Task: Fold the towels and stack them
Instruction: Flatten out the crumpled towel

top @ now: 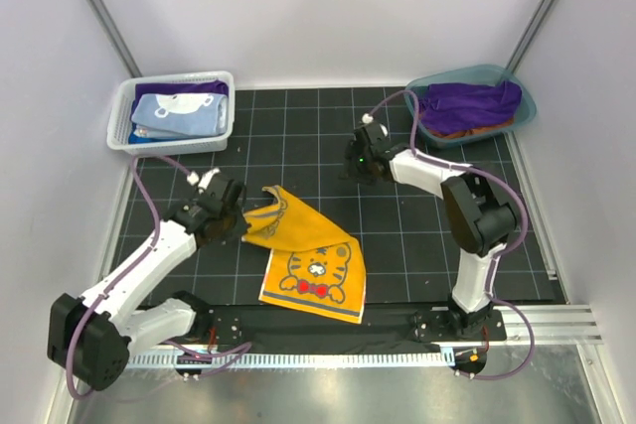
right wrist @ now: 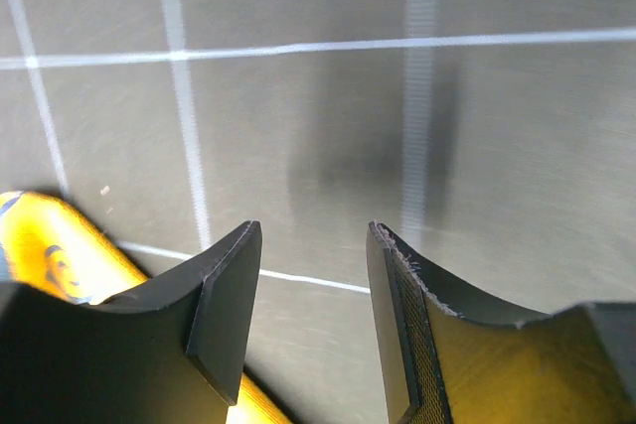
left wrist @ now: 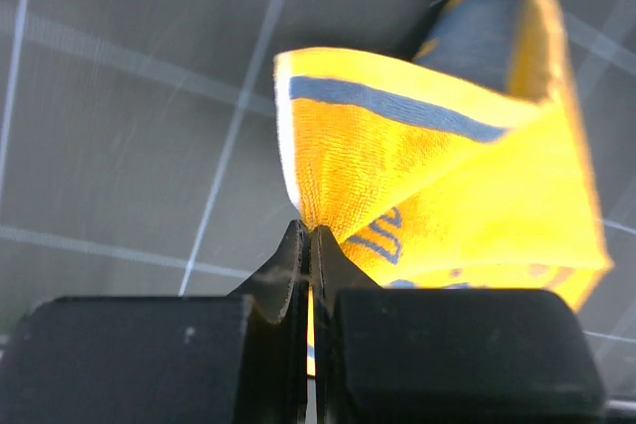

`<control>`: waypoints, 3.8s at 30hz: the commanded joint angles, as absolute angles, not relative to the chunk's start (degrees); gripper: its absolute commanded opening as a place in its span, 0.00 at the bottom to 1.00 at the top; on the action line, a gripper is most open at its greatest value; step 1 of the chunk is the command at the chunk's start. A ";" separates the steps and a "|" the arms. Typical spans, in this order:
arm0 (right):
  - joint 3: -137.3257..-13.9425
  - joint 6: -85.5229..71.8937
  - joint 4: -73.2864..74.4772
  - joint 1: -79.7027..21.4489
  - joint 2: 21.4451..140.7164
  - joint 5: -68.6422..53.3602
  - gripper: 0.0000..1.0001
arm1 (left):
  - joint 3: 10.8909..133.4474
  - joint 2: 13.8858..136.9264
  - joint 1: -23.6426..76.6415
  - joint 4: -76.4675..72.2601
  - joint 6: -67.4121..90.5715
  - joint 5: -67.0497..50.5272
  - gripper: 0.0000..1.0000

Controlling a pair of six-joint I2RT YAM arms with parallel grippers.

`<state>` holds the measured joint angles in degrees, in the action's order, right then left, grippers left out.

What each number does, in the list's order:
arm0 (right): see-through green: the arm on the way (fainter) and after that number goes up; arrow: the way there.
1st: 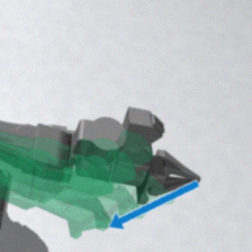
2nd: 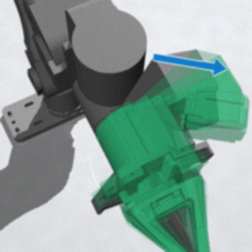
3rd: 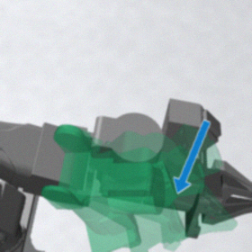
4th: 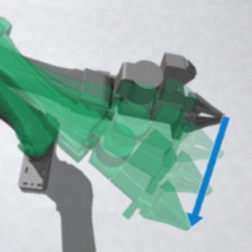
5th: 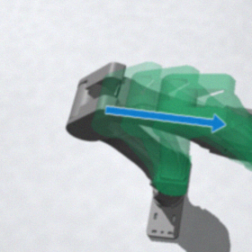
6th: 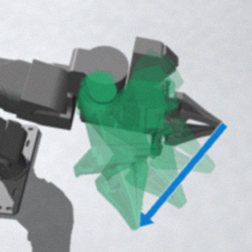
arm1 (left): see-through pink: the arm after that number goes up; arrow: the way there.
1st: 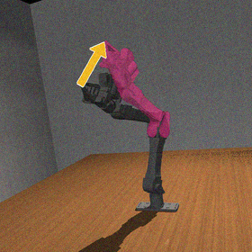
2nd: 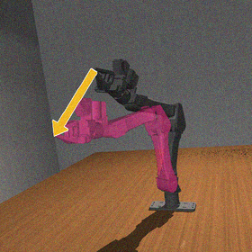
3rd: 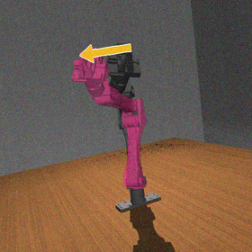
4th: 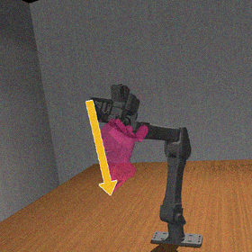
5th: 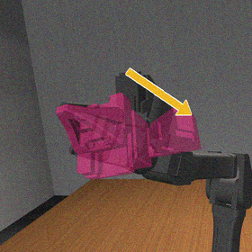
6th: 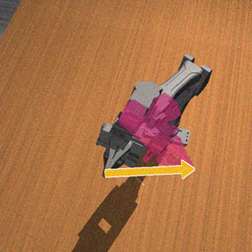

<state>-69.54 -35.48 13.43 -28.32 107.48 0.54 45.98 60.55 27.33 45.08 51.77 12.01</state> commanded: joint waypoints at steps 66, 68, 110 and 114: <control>-73.84 -27.51 26.99 -38.85 111.98 27.60 0.20 | 60.47 103.81 21.36 29.53 43.51 -7.74 0.13; -72.43 -27.95 26.11 -38.76 110.40 26.81 0.30 | 60.03 102.57 21.36 29.62 43.24 -7.12 0.21; -82.44 -19.60 18.03 -29.80 118.48 12.05 0.42 | 78.84 113.73 20.22 33.75 39.64 3.77 0.47; -81.91 -20.48 17.05 -28.48 118.83 8.88 0.41 | 78.31 114.17 20.30 33.57 40.08 4.57 0.45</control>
